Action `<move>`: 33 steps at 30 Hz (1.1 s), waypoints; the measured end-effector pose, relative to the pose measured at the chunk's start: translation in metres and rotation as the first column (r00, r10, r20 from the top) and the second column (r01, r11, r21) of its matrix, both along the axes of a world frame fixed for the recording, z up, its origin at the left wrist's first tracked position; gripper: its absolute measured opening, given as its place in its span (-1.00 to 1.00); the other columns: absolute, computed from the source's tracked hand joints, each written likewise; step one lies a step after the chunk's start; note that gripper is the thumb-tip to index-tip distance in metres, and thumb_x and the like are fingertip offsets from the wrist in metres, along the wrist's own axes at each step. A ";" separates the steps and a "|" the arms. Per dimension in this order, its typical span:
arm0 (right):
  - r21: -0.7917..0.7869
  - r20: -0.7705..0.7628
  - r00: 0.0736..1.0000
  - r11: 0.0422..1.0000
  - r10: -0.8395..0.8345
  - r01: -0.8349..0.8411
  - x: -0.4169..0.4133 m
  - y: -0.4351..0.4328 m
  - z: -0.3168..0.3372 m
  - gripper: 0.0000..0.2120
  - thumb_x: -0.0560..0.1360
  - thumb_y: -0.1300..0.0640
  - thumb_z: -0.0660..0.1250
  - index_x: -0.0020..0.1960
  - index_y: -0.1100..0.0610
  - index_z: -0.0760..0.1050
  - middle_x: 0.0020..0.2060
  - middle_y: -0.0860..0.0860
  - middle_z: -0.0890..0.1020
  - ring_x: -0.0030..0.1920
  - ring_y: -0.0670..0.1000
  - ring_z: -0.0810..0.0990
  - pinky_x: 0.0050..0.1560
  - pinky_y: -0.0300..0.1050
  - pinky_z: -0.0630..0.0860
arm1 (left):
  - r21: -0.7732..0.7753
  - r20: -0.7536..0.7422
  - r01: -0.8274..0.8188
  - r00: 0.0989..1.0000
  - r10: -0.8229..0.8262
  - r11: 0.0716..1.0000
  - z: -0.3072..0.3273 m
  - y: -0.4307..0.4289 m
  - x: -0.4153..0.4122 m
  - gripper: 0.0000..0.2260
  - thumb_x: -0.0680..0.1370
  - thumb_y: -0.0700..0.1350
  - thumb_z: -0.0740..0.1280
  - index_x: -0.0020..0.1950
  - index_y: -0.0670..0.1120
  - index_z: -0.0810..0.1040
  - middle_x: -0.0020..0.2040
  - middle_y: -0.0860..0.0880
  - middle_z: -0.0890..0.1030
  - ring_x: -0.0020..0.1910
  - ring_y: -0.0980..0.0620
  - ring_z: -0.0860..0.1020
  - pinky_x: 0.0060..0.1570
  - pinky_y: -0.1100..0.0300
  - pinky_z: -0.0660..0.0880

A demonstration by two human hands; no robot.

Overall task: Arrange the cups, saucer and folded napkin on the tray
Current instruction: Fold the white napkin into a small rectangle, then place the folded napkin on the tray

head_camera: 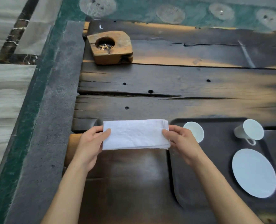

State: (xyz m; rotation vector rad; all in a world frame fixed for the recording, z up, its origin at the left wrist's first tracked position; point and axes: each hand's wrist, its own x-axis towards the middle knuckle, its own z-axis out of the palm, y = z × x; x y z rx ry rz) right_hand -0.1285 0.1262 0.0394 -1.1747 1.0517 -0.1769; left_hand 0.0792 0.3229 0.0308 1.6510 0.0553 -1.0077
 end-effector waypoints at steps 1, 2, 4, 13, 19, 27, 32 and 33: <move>0.014 0.015 1.000 1.000 0.011 -0.012 -0.009 -0.004 0.007 -0.83 0.58 0.26 0.35 0.14 0.20 0.64 -0.03 0.11 0.75 -0.06 0.04 0.73 -0.09 -0.14 0.62 | -0.011 0.004 0.000 1.000 0.000 1.000 0.006 -0.004 -0.008 -0.83 0.61 -0.16 0.41 0.19 -0.10 0.61 -0.01 -0.03 0.77 -0.02 -0.01 0.75 -0.05 0.04 0.65; 0.025 0.025 0.999 0.999 0.025 -0.026 -0.019 -0.009 0.012 -0.83 0.59 0.25 0.34 0.14 0.21 0.64 -0.02 0.11 0.75 -0.06 0.04 0.73 -0.08 -0.12 0.62 | -0.023 0.007 -0.005 1.000 0.005 1.000 0.011 -0.008 -0.018 -0.85 0.61 -0.16 0.41 0.18 -0.09 0.61 -0.03 -0.01 0.77 -0.04 0.01 0.75 -0.04 0.05 0.66; 0.028 0.046 0.998 0.998 0.049 -0.050 -0.038 -0.021 0.024 -0.83 0.59 0.25 0.33 0.14 0.22 0.63 -0.03 0.10 0.75 -0.07 0.03 0.73 -0.09 -0.11 0.64 | -0.044 0.013 -0.024 1.000 0.025 0.999 0.022 -0.017 -0.039 -0.88 0.61 -0.18 0.40 0.14 -0.09 0.61 -0.07 0.00 0.78 -0.09 0.05 0.75 -0.08 0.11 0.68; 0.026 0.075 0.994 0.996 0.080 -0.082 -0.140 -0.071 0.049 -0.81 0.56 0.23 0.39 0.16 0.20 0.64 0.03 0.14 0.74 0.02 0.12 0.73 0.00 -0.03 0.62 | -0.053 -0.025 -0.047 0.999 0.046 0.997 0.043 -0.045 -0.155 -0.79 0.63 -0.22 0.37 0.26 -0.12 0.58 0.12 -0.08 0.74 0.09 -0.07 0.71 0.16 -0.06 0.61; 0.035 0.024 0.996 0.995 0.089 -0.089 -0.208 -0.089 0.031 -0.81 0.56 0.26 0.39 0.15 0.21 0.65 0.02 0.14 0.74 0.06 0.17 0.72 0.11 0.08 0.63 | -0.007 -0.036 0.050 0.998 -0.050 0.999 0.036 -0.054 -0.227 -0.68 0.60 -0.27 0.39 0.35 -0.09 0.51 0.17 -0.09 0.71 0.16 -0.07 0.69 0.10 0.01 0.64; 0.024 -0.128 0.987 0.995 0.097 -0.095 -0.259 -0.089 -0.015 -0.63 0.46 0.46 0.26 0.18 0.20 0.62 -0.02 0.12 0.75 0.04 0.17 0.72 0.11 0.13 0.64 | 0.120 -0.046 0.079 0.996 -0.074 0.990 -0.002 -0.067 -0.288 -0.63 0.59 -0.38 0.35 0.33 -0.05 0.51 0.11 -0.16 0.70 0.09 -0.07 0.69 -0.05 0.14 0.65; -0.066 -0.307 0.950 0.995 0.049 -0.073 -0.262 -0.083 -0.048 -0.68 0.38 0.32 0.37 0.06 0.07 0.67 -0.11 -0.02 0.76 -0.03 0.05 0.73 0.08 0.06 0.65 | 0.279 0.063 -0.001 0.998 -0.017 0.960 -0.035 -0.072 -0.290 -0.73 0.51 -0.36 0.42 0.19 -0.17 0.66 0.00 -0.10 0.74 0.03 -0.05 0.71 -0.02 0.08 0.67; -0.094 -0.341 0.940 0.994 0.022 -0.057 -0.261 -0.080 -0.050 -0.70 0.38 0.32 0.38 0.05 0.06 0.68 -0.12 -0.03 0.75 -0.04 0.03 0.72 0.05 0.00 0.65 | 0.323 0.084 0.001 0.996 -0.030 0.946 -0.040 -0.073 -0.288 -0.73 0.49 -0.34 0.45 0.17 -0.16 0.68 -0.01 -0.09 0.74 0.03 -0.06 0.71 0.03 0.04 0.67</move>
